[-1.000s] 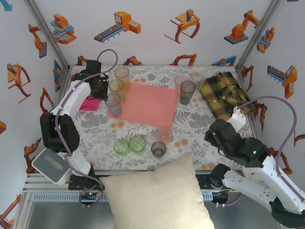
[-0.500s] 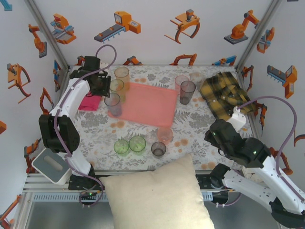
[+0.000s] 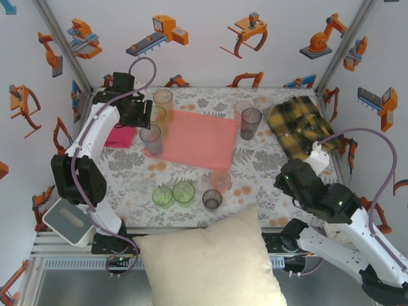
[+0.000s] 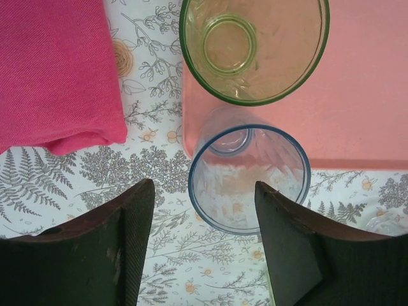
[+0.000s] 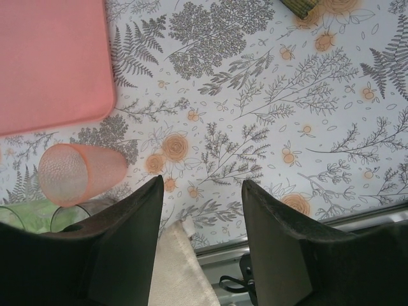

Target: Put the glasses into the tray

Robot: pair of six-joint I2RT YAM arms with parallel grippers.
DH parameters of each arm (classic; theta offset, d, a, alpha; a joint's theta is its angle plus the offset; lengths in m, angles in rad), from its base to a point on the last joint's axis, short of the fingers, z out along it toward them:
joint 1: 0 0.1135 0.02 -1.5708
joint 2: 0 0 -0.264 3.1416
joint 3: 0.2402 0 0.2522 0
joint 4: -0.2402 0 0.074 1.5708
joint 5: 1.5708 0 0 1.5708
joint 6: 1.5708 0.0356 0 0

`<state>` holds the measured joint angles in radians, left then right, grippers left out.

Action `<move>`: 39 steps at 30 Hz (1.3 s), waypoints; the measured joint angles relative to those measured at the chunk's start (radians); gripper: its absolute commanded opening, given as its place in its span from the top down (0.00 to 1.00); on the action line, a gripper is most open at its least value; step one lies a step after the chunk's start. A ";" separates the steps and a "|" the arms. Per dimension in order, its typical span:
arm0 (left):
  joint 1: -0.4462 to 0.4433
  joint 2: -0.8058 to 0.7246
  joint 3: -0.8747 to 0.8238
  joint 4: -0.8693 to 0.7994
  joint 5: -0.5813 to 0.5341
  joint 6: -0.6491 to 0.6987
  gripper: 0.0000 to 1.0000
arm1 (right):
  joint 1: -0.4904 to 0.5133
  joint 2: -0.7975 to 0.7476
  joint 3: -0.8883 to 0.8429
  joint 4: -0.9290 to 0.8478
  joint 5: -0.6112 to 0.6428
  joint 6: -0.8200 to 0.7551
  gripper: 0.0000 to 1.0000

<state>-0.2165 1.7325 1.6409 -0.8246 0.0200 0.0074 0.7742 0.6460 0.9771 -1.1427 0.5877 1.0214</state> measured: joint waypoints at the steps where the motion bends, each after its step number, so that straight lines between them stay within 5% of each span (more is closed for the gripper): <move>1: 0.000 -0.005 0.000 -0.005 0.000 0.000 0.33 | 0.000 0.001 0.003 0.000 0.000 -0.001 0.49; 15: 0.000 -0.189 0.015 -0.076 0.026 0.026 0.04 | -0.053 0.143 0.151 0.000 -0.049 -0.088 0.35; 24: -0.006 -0.395 -0.003 -0.157 0.191 0.109 0.02 | -0.278 0.386 0.290 0.113 -0.264 -0.257 0.37; 39: -0.059 -0.637 -0.205 -0.249 0.285 0.201 0.03 | -0.447 0.855 0.471 0.386 -0.405 -0.392 0.43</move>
<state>-0.2756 1.0958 1.4361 -1.0737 0.3054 0.2081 0.3275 1.5005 1.4479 -0.7563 0.1825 0.6296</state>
